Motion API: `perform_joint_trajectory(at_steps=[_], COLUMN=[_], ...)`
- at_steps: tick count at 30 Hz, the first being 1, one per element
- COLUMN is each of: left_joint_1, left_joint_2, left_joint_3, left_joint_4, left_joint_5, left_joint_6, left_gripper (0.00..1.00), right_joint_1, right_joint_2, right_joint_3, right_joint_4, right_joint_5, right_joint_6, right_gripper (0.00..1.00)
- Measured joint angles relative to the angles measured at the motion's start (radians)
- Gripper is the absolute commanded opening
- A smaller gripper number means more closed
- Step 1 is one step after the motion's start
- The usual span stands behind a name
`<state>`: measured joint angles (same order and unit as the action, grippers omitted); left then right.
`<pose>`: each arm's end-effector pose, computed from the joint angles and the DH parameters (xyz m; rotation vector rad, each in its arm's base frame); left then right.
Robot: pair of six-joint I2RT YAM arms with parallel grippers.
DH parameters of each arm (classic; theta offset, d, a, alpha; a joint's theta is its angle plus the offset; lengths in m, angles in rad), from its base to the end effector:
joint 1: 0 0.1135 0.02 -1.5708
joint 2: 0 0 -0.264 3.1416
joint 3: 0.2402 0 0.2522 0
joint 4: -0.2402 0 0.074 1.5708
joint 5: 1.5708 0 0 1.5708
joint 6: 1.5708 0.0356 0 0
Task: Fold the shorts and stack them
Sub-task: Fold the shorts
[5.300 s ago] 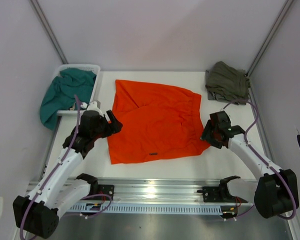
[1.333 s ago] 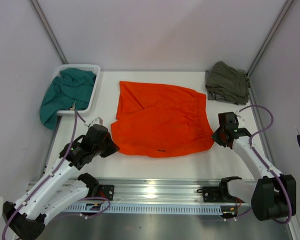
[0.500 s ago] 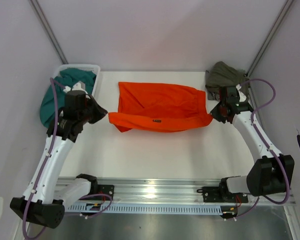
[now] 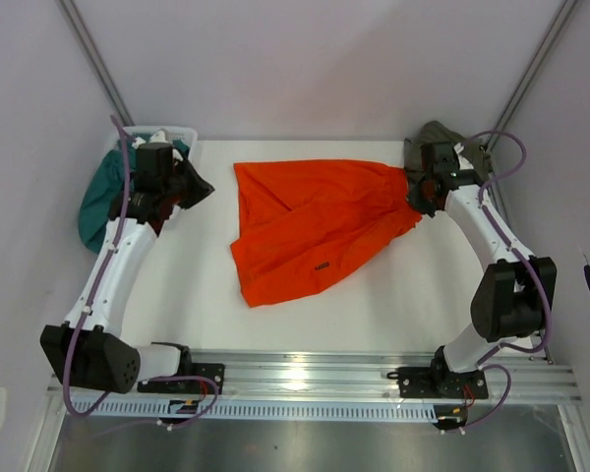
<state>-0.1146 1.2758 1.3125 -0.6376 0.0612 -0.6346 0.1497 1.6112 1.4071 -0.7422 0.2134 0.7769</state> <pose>0.2741 -0.0337 0.3731 -0.5343 2.1475 -0.4896 0.3436 0.0442 0.2981 0.8496 2.3409 0.1206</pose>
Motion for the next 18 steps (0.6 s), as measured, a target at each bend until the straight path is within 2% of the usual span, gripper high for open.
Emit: perform_joint_trajectory(at_steps=[1, 4, 5, 7, 8, 11, 13, 18], left_joint_1=[0.000, -0.006, -0.012, -0.052, -0.090, -0.242, -0.319, -0.362], left_joint_2=[-0.012, -0.076, -0.108, -0.167, -0.203, -0.313, -0.361, -0.416], left_joint_3=[-0.037, -0.201, -0.276, -0.410, -0.473, -0.613, -0.651, -0.738], left_joint_4=[0.029, 0.084, 0.092, 0.091, 0.106, 0.100, 0.098, 0.143], left_joint_5=[0.013, 0.055, 0.067, 0.085, 0.083, 0.077, 0.064, 0.028], left_joint_6=[0.000, 0.000, -0.003, -0.007, -0.019, -0.058, -0.084, -0.129], left_gripper=[0.05, 0.24, 0.46, 0.66, 0.81, 0.89, 0.90, 0.92], right_joint_1=[0.002, 0.005, 0.005, 0.005, 0.006, 0.006, 0.006, 0.007], right_joint_2=[0.000, -0.008, -0.012, -0.017, -0.018, -0.019, -0.023, -0.045], right_joint_3=[-0.005, -0.039, -0.059, -0.099, -0.117, -0.164, -0.194, -0.251], right_joint_4=[0.000, 0.019, 0.024, 0.027, 0.029, 0.037, 0.048, 0.076], right_joint_5=[0.002, 0.009, 0.010, 0.012, 0.013, 0.016, 0.015, 0.014], right_joint_6=[0.000, 0.000, 0.000, 0.000, 0.000, 0.000, 0.000, 0.000], right_gripper=[0.00, 0.00, 0.00, 0.00, 0.00, 0.00, 0.00, 0.00])
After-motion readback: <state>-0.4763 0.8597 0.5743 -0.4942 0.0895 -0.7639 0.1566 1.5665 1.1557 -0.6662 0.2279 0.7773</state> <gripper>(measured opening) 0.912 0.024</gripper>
